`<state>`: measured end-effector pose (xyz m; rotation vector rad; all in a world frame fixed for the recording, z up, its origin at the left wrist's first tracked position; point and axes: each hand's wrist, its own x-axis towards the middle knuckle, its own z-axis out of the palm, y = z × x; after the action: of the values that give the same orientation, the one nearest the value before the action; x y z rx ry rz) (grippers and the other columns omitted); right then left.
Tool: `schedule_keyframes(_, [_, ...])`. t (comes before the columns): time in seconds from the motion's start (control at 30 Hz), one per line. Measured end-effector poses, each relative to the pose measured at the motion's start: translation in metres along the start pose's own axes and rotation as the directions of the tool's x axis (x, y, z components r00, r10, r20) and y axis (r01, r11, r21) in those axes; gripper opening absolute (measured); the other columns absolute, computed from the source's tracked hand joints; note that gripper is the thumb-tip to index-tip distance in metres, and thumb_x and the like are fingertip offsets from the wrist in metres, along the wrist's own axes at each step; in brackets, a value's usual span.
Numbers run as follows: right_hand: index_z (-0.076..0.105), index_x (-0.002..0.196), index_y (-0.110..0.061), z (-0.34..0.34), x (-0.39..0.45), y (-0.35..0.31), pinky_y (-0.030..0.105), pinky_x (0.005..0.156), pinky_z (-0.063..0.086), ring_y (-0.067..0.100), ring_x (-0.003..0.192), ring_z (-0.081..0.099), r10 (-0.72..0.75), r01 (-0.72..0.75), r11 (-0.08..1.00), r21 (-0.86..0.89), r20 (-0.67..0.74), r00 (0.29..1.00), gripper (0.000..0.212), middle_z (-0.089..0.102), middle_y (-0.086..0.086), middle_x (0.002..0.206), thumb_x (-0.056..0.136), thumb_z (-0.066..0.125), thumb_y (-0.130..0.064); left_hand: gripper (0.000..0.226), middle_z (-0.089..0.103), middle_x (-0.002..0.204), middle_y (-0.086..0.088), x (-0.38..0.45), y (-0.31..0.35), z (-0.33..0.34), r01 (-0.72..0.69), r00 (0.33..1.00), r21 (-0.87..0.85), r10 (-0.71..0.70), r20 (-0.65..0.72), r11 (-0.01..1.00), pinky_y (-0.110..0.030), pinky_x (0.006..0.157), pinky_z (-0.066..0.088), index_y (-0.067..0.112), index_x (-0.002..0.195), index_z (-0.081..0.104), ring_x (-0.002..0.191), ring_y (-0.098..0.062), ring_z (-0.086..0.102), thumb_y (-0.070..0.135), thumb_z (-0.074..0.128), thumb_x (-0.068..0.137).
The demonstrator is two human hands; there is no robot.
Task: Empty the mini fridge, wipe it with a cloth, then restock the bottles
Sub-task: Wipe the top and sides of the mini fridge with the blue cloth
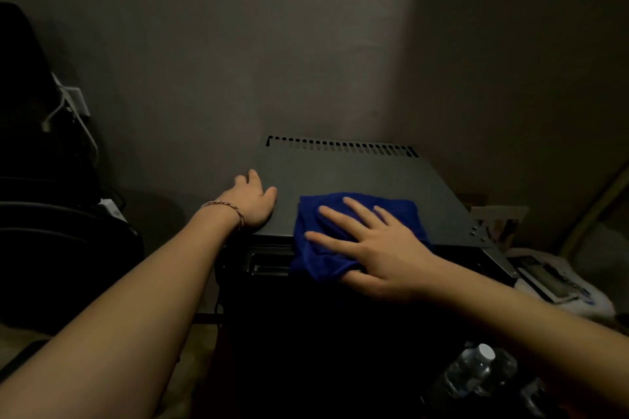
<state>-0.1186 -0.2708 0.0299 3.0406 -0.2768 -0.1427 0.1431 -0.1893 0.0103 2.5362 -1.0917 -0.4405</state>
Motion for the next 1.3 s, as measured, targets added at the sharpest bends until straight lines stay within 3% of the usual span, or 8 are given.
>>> schedule_keyframes(0.13, [-0.006, 0.154, -0.050, -0.003, 0.038, -0.046, 0.063, 0.118, 0.001, 0.033, 0.152, -0.015, -0.047, 0.046, 0.997, -0.056, -0.021, 0.999, 0.065, -0.014, -0.005, 0.166, 0.097, 0.022, -0.066, 0.073, 0.007, 0.161, -0.018, 0.004, -0.001, -0.002, 0.001, 1.000, -0.055, 0.000, 0.020, 0.998, -0.047, 0.114, 0.028, 0.012, 0.155, -0.004, 0.140, -0.039, 0.030, 0.050, 0.029, 0.101])
schedule_keyframes(0.33, [-0.004, 0.149, -0.059, 0.001, 0.034, -0.028, 0.061, 0.120, 0.003, 0.024, 0.153, -0.014, -0.062, 0.062, 0.998, -0.011, -0.053, 0.997, 0.064, -0.011, -0.012, 0.166, 0.089, 0.011, -0.070, 0.071, -0.002, 0.162, -0.012, 0.002, 0.000, -0.001, -0.026, 0.999, -0.049, 0.027, 0.023, 0.998, -0.043, 0.115, 0.025, 0.010, 0.155, -0.003, 0.143, -0.037, 0.025, 0.045, 0.028, 0.102])
schedule_keyframes(0.47, [-0.007, 0.144, -0.067, -0.003, 0.015, 0.001, 0.058, 0.121, 0.005, 0.017, 0.152, -0.015, -0.031, 0.032, 0.999, 0.035, -0.020, 0.999, 0.062, -0.012, -0.021, 0.164, 0.083, 0.009, -0.071, 0.071, -0.016, 0.163, -0.001, -0.001, 0.006, -0.002, -0.156, 0.978, 0.169, 0.175, -0.110, 0.973, -0.048, 0.120, 0.013, 0.012, 0.155, 0.000, 0.150, -0.028, -0.001, 0.046, 0.031, 0.101])
schedule_keyframes(0.57, [-0.009, 0.138, -0.073, -0.003, -0.006, 0.027, 0.055, 0.122, 0.004, 0.013, 0.152, -0.016, 0.039, -0.040, 0.997, 0.068, 0.009, 0.999, 0.061, -0.015, -0.024, 0.163, 0.081, 0.010, -0.071, 0.068, -0.009, 0.164, 0.000, -0.001, 0.013, 0.001, -0.213, 0.961, 0.295, 0.255, -0.111, 0.931, -0.050, 0.120, 0.011, 0.016, 0.156, 0.006, 0.150, -0.023, -0.001, 0.046, 0.030, 0.101])
schedule_keyframes(0.77, [-0.007, 0.135, -0.075, 0.002, -0.039, 0.081, 0.052, 0.123, 0.003, 0.012, 0.152, -0.015, 0.163, -0.165, 0.982, 0.090, 0.026, 0.986, 0.061, -0.014, -0.024, 0.162, 0.077, 0.014, -0.072, 0.074, -0.007, 0.164, 0.001, 0.000, 0.031, 0.004, -0.169, 0.983, 0.311, 0.182, -0.011, 0.935, -0.050, 0.121, 0.002, 0.020, 0.157, 0.009, 0.151, -0.021, -0.002, 0.062, 0.023, 0.097])
schedule_keyframes(0.87, [-0.003, 0.138, -0.073, 0.003, -0.039, 0.109, 0.053, 0.123, 0.005, 0.014, 0.152, -0.011, 0.209, -0.212, 0.971, 0.107, 0.044, 0.977, 0.056, -0.011, -0.024, 0.163, 0.087, 0.021, -0.075, 0.079, -0.008, 0.164, 0.005, 0.002, 0.059, 0.017, -0.200, 0.979, 0.335, 0.201, 0.033, 0.921, -0.053, 0.120, 0.000, 0.022, 0.157, 0.007, 0.151, -0.024, -0.004, 0.069, 0.020, 0.094])
schedule_keyframes(0.97, [0.004, 0.145, -0.066, 0.006, -0.031, 0.134, 0.052, 0.122, 0.006, 0.015, 0.153, -0.008, 0.227, -0.231, 0.966, 0.114, 0.044, 0.973, 0.053, -0.008, -0.023, 0.164, 0.097, 0.026, -0.067, 0.082, -0.008, 0.164, 0.008, 0.009, 0.085, 0.029, -0.183, 0.983, 0.345, 0.179, 0.042, 0.921, -0.058, 0.118, 0.000, 0.024, 0.156, 0.007, 0.151, -0.026, -0.004, 0.072, 0.019, 0.091])
schedule_keyframes(1.3, [0.015, 0.149, -0.060, 0.019, 0.030, 0.217, 0.058, 0.120, 0.010, 0.021, 0.154, 0.002, 0.290, -0.287, 0.945, 0.155, 0.000, 0.957, 0.059, 0.001, -0.018, 0.166, 0.092, 0.024, -0.073, 0.084, -0.009, 0.164, 0.007, 0.041, 0.148, 0.058, -0.076, 0.997, 0.368, 0.076, 0.016, 0.927, -0.067, 0.113, -0.003, 0.031, 0.156, 0.002, 0.149, -0.035, -0.010, 0.078, 0.012, 0.088])
